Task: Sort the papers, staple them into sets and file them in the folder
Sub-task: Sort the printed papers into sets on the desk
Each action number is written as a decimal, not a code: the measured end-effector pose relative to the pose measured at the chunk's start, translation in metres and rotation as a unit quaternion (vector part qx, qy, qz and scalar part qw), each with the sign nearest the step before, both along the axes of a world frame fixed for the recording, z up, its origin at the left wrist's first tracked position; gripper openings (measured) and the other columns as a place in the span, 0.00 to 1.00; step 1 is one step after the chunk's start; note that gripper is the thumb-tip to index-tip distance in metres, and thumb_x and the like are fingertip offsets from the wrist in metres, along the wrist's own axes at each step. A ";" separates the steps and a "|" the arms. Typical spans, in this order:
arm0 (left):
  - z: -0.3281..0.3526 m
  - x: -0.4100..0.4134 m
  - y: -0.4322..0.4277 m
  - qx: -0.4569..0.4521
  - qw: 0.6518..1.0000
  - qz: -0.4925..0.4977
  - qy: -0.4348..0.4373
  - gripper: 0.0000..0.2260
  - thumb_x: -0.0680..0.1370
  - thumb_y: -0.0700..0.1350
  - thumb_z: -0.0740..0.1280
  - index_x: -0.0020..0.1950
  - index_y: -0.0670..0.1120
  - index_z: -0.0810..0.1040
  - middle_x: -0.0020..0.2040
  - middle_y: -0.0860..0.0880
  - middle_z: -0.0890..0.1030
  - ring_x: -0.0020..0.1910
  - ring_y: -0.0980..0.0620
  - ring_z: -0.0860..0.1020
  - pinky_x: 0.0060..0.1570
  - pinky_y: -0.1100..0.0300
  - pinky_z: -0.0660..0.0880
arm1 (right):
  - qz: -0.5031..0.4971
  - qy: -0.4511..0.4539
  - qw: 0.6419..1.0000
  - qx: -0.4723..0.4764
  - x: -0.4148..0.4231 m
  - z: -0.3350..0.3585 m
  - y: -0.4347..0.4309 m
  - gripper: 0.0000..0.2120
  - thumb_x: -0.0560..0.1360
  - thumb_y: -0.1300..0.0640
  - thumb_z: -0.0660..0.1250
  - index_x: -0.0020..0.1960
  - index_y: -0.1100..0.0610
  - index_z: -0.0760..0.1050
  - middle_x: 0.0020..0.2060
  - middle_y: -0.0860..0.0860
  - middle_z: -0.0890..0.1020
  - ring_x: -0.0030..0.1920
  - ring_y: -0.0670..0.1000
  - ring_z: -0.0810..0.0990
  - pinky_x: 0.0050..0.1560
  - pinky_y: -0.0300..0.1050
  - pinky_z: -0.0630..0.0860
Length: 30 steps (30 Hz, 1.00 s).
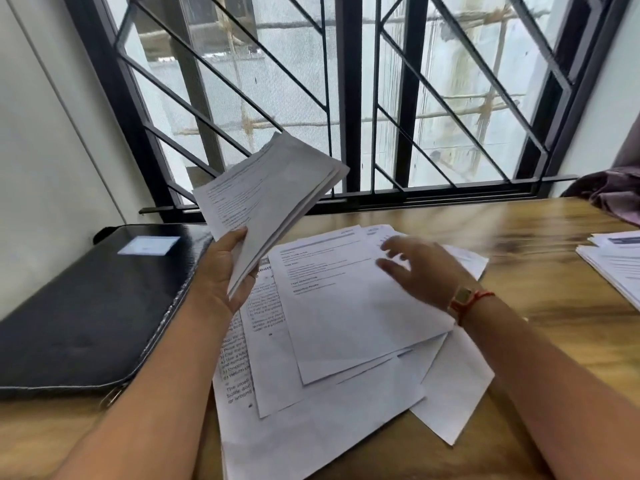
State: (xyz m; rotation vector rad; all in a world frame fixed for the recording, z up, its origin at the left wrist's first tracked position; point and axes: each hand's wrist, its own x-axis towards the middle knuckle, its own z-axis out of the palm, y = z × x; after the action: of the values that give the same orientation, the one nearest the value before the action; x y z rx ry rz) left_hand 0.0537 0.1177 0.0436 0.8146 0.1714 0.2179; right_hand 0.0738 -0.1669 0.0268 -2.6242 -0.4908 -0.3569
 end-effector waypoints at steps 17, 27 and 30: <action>0.005 -0.007 -0.009 0.018 1.000 -0.008 0.006 0.05 0.82 0.38 0.61 0.53 0.41 0.76 0.34 0.47 0.85 0.28 0.55 0.82 0.23 0.66 0.75 | 0.146 0.033 0.985 -0.088 -0.013 -0.010 0.024 0.23 0.77 0.37 0.62 0.66 0.49 0.75 0.59 0.47 0.82 0.59 0.51 0.79 0.60 0.48 0.75; -0.001 -0.002 0.002 0.031 0.999 0.010 0.025 0.03 0.81 0.40 0.65 0.52 0.43 0.78 0.36 0.48 0.85 0.28 0.55 0.82 0.24 0.68 0.74 | 0.124 0.035 0.988 -0.089 -0.013 -0.007 0.022 0.22 0.75 0.37 0.67 0.62 0.48 0.78 0.54 0.48 0.82 0.54 0.50 0.79 0.55 0.47 0.77; 0.001 -0.004 0.000 0.018 1.000 0.009 0.019 0.04 0.81 0.39 0.64 0.54 0.42 0.78 0.36 0.47 0.85 0.28 0.54 0.82 0.24 0.67 0.75 | 0.195 0.036 0.976 -0.085 -0.028 -0.004 0.034 0.26 0.74 0.33 0.64 0.67 0.44 0.75 0.66 0.46 0.77 0.66 0.50 0.74 0.66 0.51 0.73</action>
State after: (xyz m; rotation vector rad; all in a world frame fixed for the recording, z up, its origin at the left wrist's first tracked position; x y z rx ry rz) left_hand 0.0495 0.1179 0.0451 0.8533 0.2118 0.2233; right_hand 0.0463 -0.1327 0.0230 -2.6072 -1.0308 -0.0959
